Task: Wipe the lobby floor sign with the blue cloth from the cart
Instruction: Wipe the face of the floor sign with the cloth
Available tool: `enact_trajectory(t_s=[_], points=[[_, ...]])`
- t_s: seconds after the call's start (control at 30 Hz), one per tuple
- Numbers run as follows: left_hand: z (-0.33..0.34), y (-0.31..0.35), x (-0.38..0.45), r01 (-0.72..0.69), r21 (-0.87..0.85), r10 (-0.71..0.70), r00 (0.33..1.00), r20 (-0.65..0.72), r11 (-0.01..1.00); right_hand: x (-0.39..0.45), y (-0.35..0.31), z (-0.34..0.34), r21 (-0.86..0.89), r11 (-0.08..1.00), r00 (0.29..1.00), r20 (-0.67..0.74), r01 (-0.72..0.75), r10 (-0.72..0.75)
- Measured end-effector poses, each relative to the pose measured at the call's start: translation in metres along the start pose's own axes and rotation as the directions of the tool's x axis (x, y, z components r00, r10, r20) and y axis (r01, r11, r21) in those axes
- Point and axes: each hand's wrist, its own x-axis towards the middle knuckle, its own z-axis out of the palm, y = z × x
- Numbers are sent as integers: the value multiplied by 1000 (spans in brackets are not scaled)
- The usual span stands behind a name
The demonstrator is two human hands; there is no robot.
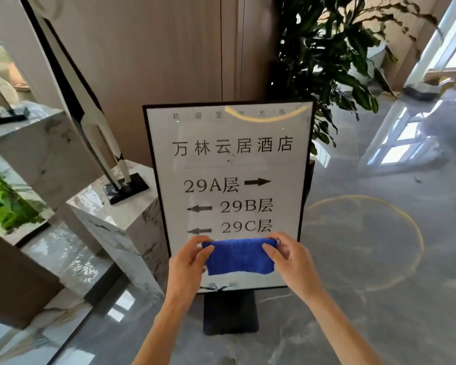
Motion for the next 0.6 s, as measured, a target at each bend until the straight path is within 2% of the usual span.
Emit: enact_trajectory(t_s=[0.3, 0.6], points=[[28, 17, 42, 2, -95, -1, 1000, 10, 995, 60, 14, -14, 147, 988, 997, 54, -54, 47], [21, 8, 70, 62, -288, -27, 992, 125, 956, 83, 1, 5, 358, 921, 987, 92, -154, 129]])
